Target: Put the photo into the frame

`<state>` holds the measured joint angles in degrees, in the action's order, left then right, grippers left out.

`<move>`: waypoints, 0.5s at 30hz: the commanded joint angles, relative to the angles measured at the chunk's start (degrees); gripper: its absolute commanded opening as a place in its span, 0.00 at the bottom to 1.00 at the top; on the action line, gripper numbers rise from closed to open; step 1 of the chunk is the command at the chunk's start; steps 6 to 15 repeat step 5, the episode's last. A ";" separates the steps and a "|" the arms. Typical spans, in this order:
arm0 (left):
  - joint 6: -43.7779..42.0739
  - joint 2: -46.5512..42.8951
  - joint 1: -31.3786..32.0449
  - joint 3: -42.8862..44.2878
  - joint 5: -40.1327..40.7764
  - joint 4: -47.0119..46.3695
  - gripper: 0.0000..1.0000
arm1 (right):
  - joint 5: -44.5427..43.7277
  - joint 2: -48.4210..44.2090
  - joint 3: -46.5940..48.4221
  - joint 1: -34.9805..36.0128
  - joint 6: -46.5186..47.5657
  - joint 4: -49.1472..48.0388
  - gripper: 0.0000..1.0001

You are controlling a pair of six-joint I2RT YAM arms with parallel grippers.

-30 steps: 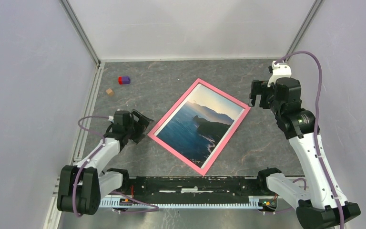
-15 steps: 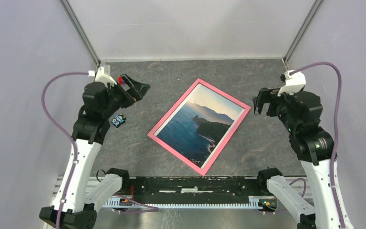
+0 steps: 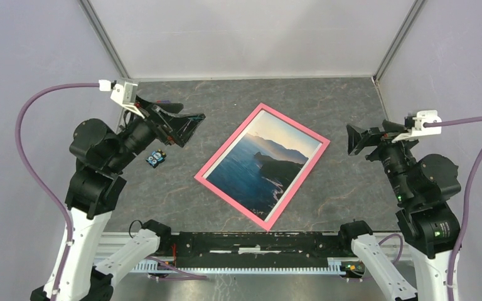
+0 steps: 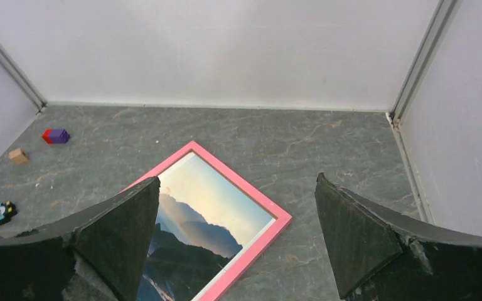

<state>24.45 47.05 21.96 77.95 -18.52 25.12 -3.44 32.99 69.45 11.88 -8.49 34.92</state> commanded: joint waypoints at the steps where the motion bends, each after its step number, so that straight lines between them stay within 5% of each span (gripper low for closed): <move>1: -5.46 -1.32 0.12 1.26 -0.21 -1.43 1.00 | -3.97 -1.53 -0.71 -0.13 -1.20 -3.92 0.98; 15: -5.90 -1.49 0.12 0.66 -0.12 -1.33 1.00 | -5.79 -1.22 -1.01 -0.10 -1.55 -4.05 0.98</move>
